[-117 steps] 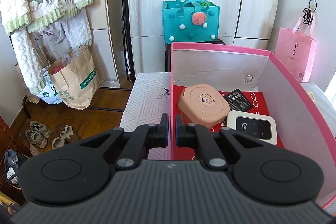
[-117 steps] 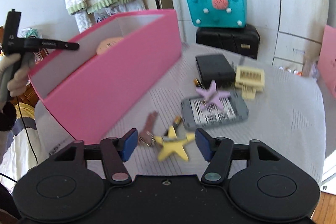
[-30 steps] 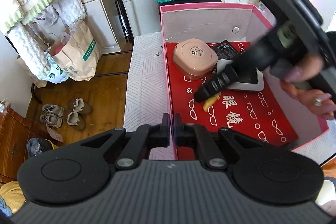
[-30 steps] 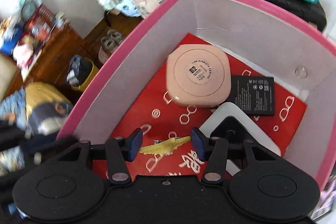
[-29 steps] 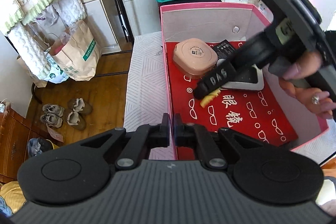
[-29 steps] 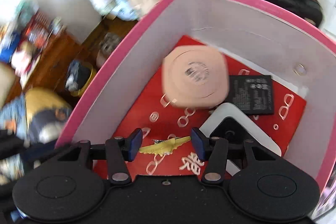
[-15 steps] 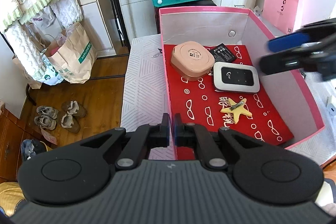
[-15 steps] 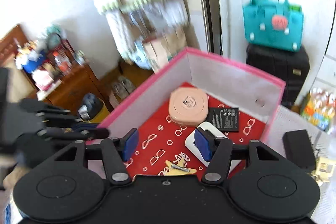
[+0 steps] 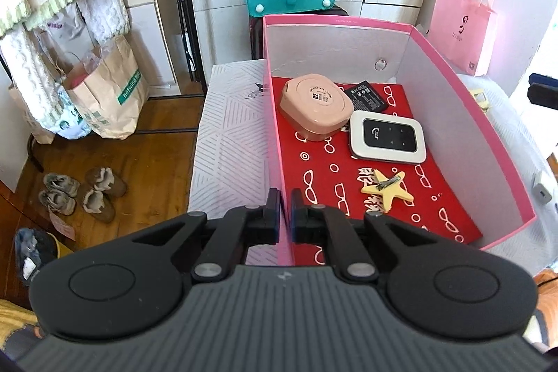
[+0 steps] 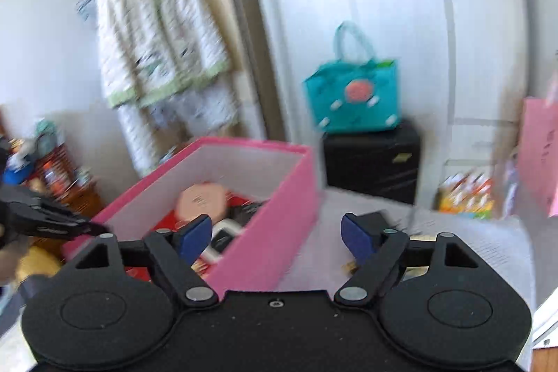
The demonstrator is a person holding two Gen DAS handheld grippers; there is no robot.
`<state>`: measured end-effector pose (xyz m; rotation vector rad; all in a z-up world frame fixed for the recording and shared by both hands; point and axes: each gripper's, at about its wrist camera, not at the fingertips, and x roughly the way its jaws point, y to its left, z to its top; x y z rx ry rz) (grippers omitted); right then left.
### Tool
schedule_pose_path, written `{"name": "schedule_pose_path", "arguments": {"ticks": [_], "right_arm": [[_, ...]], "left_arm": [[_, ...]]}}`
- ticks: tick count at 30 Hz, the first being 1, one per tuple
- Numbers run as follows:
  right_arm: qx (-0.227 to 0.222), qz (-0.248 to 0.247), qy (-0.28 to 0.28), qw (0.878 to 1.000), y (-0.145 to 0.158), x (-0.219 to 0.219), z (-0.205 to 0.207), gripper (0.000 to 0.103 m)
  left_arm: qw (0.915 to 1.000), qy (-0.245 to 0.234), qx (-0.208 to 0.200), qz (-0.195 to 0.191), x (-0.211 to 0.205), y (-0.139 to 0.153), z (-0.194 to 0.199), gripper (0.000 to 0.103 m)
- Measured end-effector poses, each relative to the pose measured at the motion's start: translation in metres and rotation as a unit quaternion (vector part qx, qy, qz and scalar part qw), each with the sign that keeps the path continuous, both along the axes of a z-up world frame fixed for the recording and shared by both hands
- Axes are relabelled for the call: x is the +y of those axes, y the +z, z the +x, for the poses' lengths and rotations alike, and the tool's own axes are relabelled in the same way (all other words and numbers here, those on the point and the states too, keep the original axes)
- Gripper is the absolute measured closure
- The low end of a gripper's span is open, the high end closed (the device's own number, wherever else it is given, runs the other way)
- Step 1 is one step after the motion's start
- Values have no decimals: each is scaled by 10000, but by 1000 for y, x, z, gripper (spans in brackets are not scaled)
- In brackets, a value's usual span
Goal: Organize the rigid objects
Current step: 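Move the right tool back to the table over the pink keys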
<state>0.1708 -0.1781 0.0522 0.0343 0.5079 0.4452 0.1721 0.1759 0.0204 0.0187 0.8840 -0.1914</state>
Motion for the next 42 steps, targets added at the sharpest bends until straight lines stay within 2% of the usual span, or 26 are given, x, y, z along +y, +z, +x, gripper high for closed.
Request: {"name": "schedule_pose_path", "arguments": {"ticks": [2,5,8,9,10,11,12,15,18,20,21,22,30,33,35,38,39,41,42], "right_arm": [[-146,-193,-239,9994,-13,-5,-3,15],[34,-426,-663,9969,-33,-11,-6,15],[83,-456,-839,9954,-51,-19,-17,16],[119,-421,-914,9949,-56,-21,-20,18],[184,-416,-937,9946,-61,-23,-22,24],[191,-539,-945,9939,-64,-23,-23,31],[114,-733,-923,9930,-68,-22,-25,32],[156,-824,-655,9943,-72,-19,-30,44],[298,-463,-183,9983,-70,-18,-37,54],[576,-289,263,9976,-71,-14,-36,65],[606,-241,452,9968,-73,-12,-38,68],[625,-248,574,9961,-76,-10,-38,77],[690,-877,1166,9869,-95,10,-38,75],[667,-1081,1157,9851,-102,12,-38,72],[659,-1156,1129,9847,-108,13,-36,65],[641,-1083,1132,9856,-109,13,-35,64],[683,-1033,1130,9858,-109,12,-33,65],[812,-884,1051,9872,-108,8,-27,78],[903,-784,992,9879,-107,4,-24,78]], "left_arm": [[10000,43,28,58,-2,1,0,98],[9997,57,-23,250,-8,0,-1,98],[9993,175,-78,334,-13,-2,-4,98],[9991,231,-90,342,-15,-2,-4,98],[9990,277,-92,338,-16,-2,-4,98],[9989,263,-103,368,-17,-2,-4,98],[9988,243,-123,398,-17,-2,-3,98],[9983,336,-66,478,-19,-2,1,100],[9971,508,-79,562,-24,-3,0,100],[9964,663,-59,526,-24,-3,0,101],[9962,726,-54,484,-24,-3,1,100],[9958,793,-62,451,-23,-3,0,100],[9917,1249,-57,282,-24,-3,-1,98],[9902,1351,-21,354,-28,-2,1,98],[9895,1382,-8,420,-31,-3,1,97],[9889,1412,-16,465,-32,-3,1,97],[9887,1425,-8,468,-33,-3,1,97],[9885,1448,27,434,-32,-3,2,97],[9886,1450,39,404,-31,-2,1,97]]}}
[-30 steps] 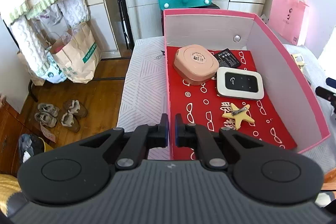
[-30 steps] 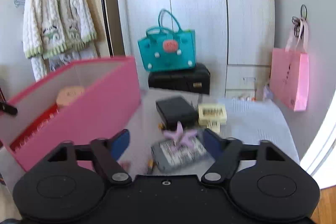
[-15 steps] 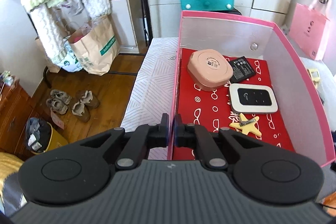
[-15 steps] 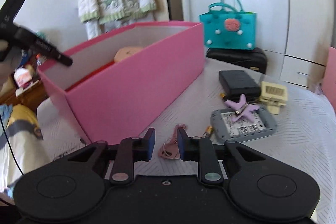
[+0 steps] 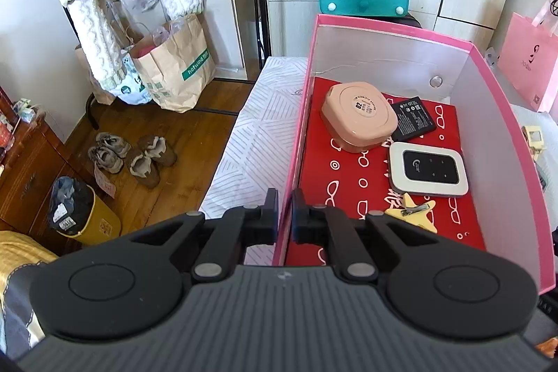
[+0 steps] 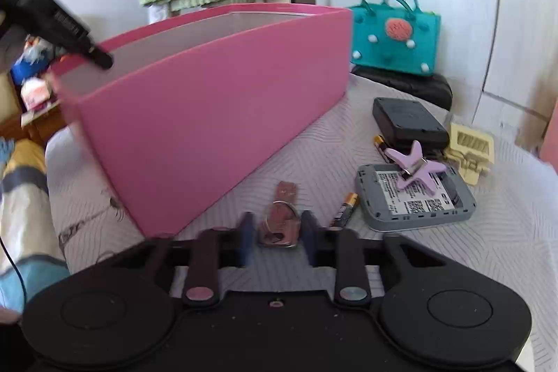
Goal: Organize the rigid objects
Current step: 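Move the right tool back to the table over the pink keys, then grasp the pink keys with the right tool and lift them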
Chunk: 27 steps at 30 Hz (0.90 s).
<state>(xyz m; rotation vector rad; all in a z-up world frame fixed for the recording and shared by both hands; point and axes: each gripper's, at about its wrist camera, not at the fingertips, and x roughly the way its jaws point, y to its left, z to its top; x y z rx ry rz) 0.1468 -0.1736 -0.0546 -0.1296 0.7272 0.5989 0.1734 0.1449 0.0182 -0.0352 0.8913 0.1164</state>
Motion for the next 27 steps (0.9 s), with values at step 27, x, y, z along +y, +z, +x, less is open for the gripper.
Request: {"name": "schedule_pose_path", "arguments": {"ticks": [27], "right_arm": [[-69,-418,-1108,9929,2,22,1,50]], "left_arm": [[9842,-1734,314,139,13,-2,13,97]]}}
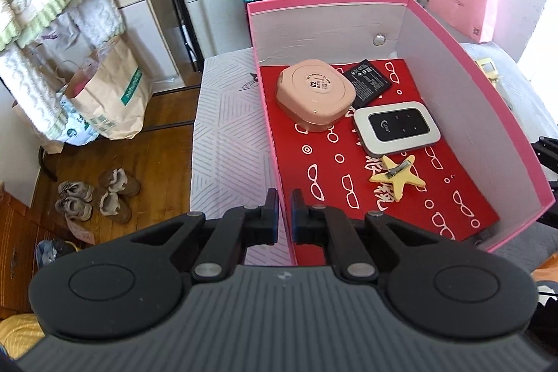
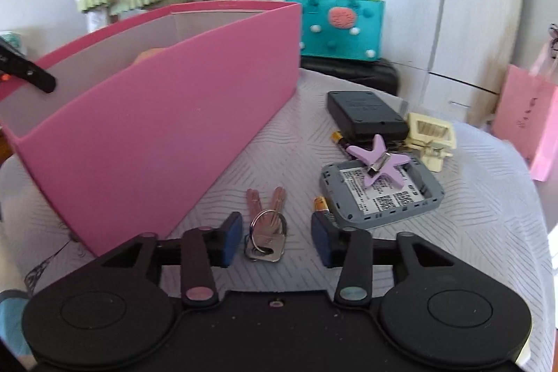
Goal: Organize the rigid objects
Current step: 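Grasp the pink keys with the right tool and lift them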
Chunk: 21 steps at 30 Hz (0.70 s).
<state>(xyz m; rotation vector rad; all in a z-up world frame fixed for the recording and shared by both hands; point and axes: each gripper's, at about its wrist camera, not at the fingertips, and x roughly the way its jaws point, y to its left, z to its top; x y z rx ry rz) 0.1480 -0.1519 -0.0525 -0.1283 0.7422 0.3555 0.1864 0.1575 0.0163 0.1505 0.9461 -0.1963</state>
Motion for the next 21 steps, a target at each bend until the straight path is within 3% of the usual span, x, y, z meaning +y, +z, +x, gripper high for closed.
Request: {"name": "schedule_pose_path", "arguments": {"ticks": [3,4,5,8,10,16,21], "right_arm": [[20,128,-187,9997,-1,0,-2,49],[-6,117,-199,9997,-1,1,-4,55],[-24,157,-187,9997,0,0,-5,74],[-54,403,-218,9989,5,-2,-8,92],[-50,518,-288,9982,9,-3,-6,98],[278,1090,-536,9922,14,-18,6,99],[128,1103,-461,9927,38,-23,8,99]], "left_arm": [[9999,-102,-28,-79,4,0,-1,97],[9998,-123,-37,-119,5,0,-1,96],[9998,-147,-45,-157,7,-1,-1,96],[9995,-208,-59,-209,9,-1,-1,95],[9994,-251,-55,-220,9,0,-1,95],[9992,-340,-53,-213,10,0,-1,95],[9991,-338,-56,-268,12,0,0,94]]}}
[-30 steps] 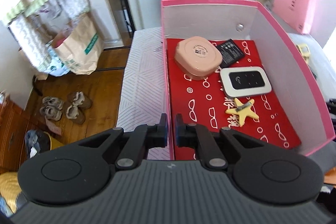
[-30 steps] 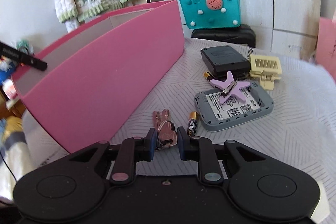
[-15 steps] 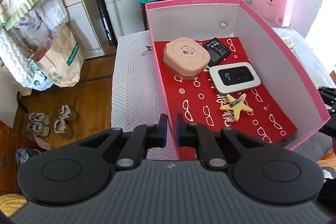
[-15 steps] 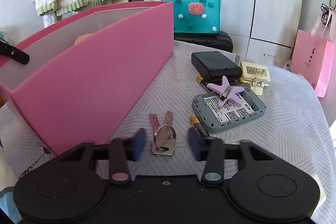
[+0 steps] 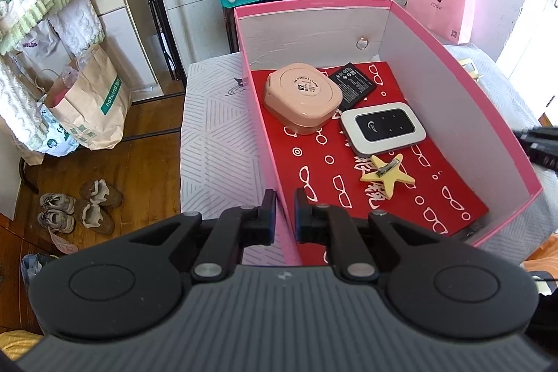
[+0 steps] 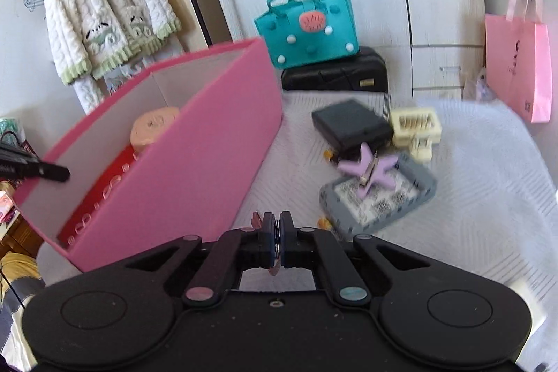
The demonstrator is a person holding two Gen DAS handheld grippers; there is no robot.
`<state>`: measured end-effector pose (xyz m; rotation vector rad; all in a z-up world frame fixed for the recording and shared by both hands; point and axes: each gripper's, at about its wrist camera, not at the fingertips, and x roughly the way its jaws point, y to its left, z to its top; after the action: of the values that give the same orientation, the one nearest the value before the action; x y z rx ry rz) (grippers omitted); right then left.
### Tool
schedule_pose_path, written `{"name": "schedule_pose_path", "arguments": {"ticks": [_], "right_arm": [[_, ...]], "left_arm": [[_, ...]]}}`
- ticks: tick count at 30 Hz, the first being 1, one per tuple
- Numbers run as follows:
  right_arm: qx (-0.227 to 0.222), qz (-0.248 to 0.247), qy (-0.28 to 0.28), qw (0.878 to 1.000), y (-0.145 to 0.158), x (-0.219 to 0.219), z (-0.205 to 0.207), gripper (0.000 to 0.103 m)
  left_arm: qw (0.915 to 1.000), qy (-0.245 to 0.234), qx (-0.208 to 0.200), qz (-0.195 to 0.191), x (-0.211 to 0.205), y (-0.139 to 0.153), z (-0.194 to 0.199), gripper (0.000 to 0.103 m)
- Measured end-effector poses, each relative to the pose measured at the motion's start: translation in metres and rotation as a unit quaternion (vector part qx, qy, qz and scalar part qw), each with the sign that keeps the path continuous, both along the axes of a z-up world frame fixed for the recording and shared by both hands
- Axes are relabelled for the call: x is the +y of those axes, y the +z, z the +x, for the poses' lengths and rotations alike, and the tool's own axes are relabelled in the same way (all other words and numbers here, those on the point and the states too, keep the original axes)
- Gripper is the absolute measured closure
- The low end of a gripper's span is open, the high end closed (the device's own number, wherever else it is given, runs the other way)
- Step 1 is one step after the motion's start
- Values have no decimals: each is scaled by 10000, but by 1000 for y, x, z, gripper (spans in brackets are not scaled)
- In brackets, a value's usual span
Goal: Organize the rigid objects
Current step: 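Grasp the pink keys with the right tool and lift them, then carry the keys into the pink box beside the star clip and release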
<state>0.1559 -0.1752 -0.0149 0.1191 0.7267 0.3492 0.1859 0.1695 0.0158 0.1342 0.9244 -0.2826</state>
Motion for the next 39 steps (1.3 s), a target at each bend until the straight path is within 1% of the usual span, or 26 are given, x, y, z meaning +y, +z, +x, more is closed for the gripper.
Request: {"name": "schedule_pose_path", "arguments": {"ticks": [4,6,8,11,15,20,22,25,27,32,36,37,39], "right_arm": [[-240,-243,-25,9994,29,3,0,99],[-364,-313,82,9988,46,5,2,99],[-502,-378,212,9978,64,8,4,99],[-657,-312,483,9962,87,17,10,99],[-828,-277,767,9932,103,36,17,99],[-759,-83,1142,9905,118,61,34,99],[-661,-6,1407,9878,123,75,40,99],[-507,31,1715,9839,122,98,48,99],[-264,130,1902,9813,115,111,55,99],[344,202,2151,9758,83,139,71,99],[820,221,2202,9717,59,158,86,98],[872,352,2229,9703,56,158,88,93],[957,691,2272,9667,57,158,89,92]], "left_arm": [[10000,-24,25,-63,2,0,1,93],[9999,3,22,-142,3,-1,1,93],[9999,5,-22,-139,3,-1,0,93],[9999,0,-11,-115,2,-1,0,93],[10000,-22,-39,-6,-1,-1,0,93],[10000,21,-7,-85,1,-1,1,93],[9999,32,-4,-98,2,-1,1,93],[10000,30,0,-92,2,-1,1,93],[9999,39,-1,-104,3,-1,1,93],[9999,67,10,-144,4,-1,0,93],[9999,83,12,-148,3,-1,1,93],[9998,89,16,-156,3,-1,1,93],[9998,104,26,-177,3,-1,1,93]]}}
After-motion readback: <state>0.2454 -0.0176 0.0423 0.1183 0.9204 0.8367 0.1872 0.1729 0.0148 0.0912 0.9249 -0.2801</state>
